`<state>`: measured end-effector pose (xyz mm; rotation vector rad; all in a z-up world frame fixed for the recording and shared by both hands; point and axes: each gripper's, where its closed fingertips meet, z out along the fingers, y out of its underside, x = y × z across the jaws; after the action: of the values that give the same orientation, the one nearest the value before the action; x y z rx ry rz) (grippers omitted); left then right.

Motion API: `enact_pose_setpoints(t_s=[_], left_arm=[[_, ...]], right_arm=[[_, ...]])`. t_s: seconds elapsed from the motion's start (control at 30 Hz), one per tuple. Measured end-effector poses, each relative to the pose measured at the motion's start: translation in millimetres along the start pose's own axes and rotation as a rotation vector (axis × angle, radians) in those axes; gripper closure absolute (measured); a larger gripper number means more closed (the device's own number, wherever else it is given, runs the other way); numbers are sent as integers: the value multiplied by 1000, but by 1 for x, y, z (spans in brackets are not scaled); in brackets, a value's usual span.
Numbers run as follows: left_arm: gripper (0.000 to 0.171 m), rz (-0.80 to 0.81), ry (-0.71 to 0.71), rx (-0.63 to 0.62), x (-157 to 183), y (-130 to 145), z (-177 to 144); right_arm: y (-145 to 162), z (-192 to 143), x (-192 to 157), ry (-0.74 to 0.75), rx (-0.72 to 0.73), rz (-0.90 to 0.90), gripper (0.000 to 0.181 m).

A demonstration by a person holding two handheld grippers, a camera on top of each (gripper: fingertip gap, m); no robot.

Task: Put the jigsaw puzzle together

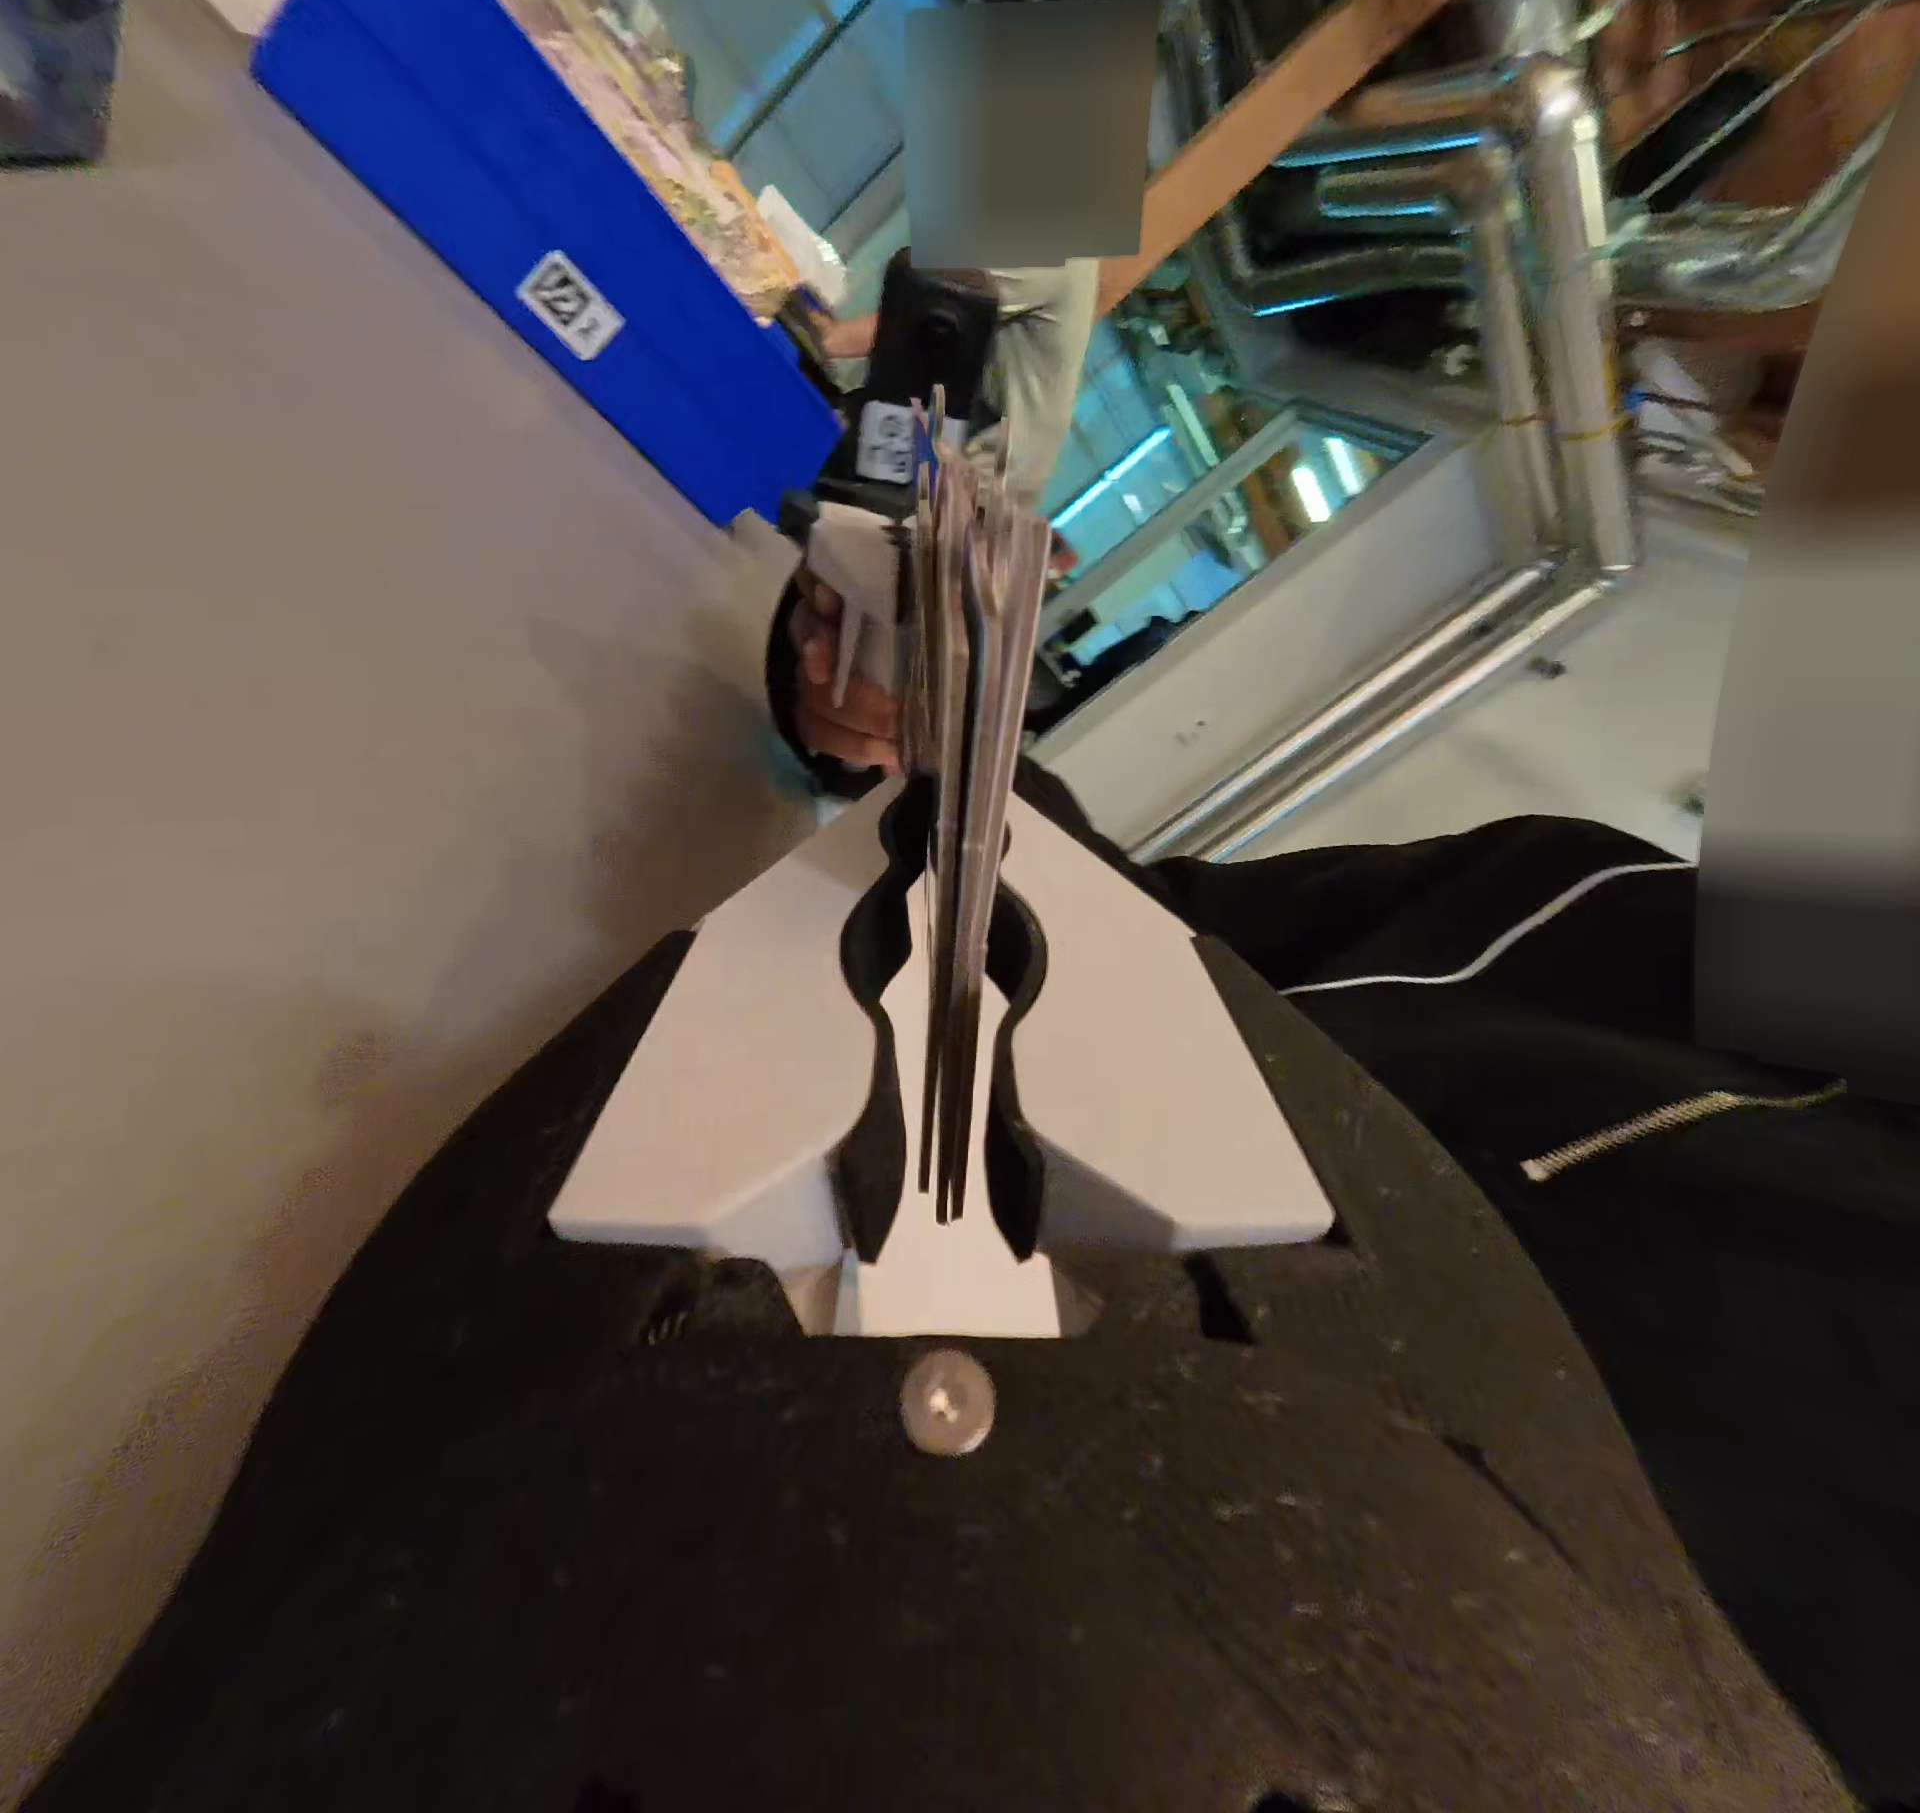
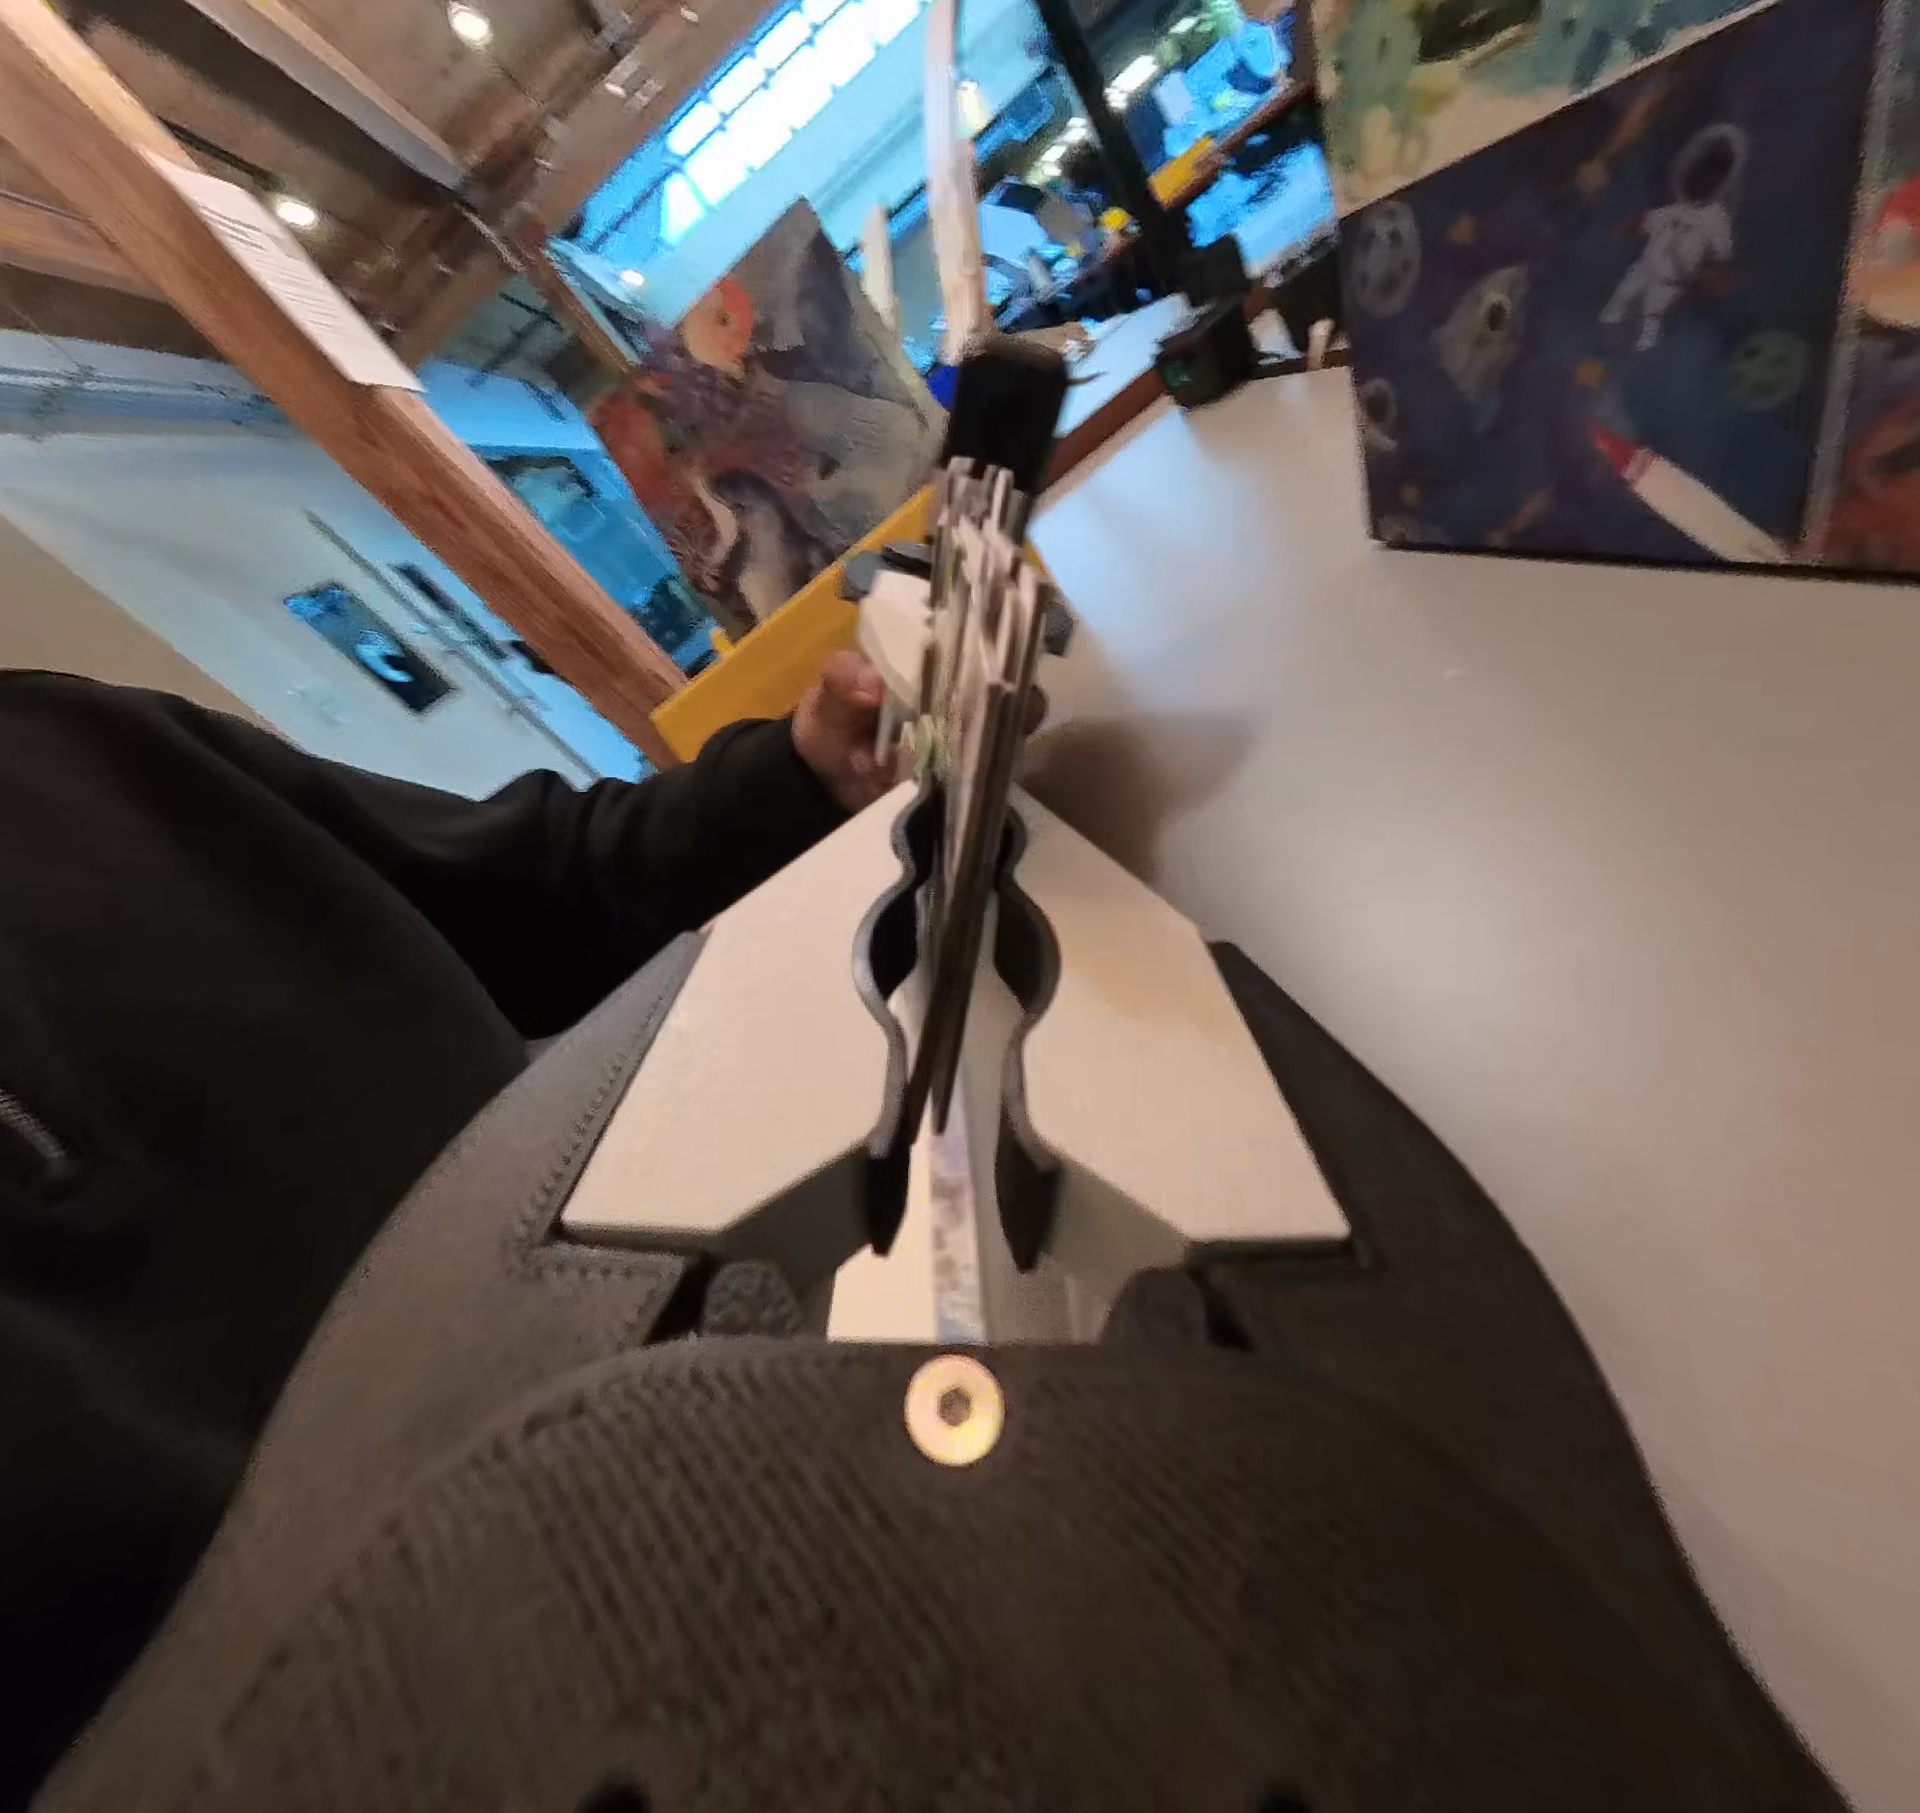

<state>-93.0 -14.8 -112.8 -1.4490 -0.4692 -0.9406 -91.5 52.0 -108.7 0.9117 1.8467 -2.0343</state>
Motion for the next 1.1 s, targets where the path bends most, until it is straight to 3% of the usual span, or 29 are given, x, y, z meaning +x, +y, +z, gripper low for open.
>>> enact_pose_setpoints(t_s=[0.13, 0.23, 0.33, 0.43, 0.53, 0.6, 0.67, 0.77, 0.93, 0.97, 1.03, 1.1], left_arm=[[170, 144, -253, -24, -22, -4, -10], [170, 336, -433, -76, -29, -5, -11], [170, 447, -501, -79, -25, -8, -9], [170, 458, -486, -63, -21, -10, -8], [170, 388, -299, -30, 0, -9, 1], [170, 379, -287, -28, 1, -9, 3], [170, 421, -323, -72, -2, -6, 3], [170, 524, -369, -113, -3, -11, 3], [161, 867, -630, -210, -14, -39, -2], [159, 899, -650, -219, -13, -43, -1], [137, 878, -581, -208, 0, -40, 3], [112, 783, -468, -194, 14, -28, 1]], right_arm=[[-6, -10, 20, 157, 18, -59, 160], [-4, -13, 26, 206, -5, -91, 171], [-7, -18, 35, 297, -3, -141, 170], [-14, -20, 30, 289, 26, -177, 170], [-21, -17, 12, 181, 80, -182, 156], [-18, -14, 5, 137, 57, -168, 159], [-8, -12, 7, 168, -25, -216, 173], [-11, -12, 3, 214, -82, -373, 176], [-36, -13, -6, 481, -191, -892, 176], [-37, -15, -7, 525, -222, -965, 176], [-32, -22, -6, 573, -281, -1032, 169], [-10, -29, -10, 519, -351, -993, 137]])
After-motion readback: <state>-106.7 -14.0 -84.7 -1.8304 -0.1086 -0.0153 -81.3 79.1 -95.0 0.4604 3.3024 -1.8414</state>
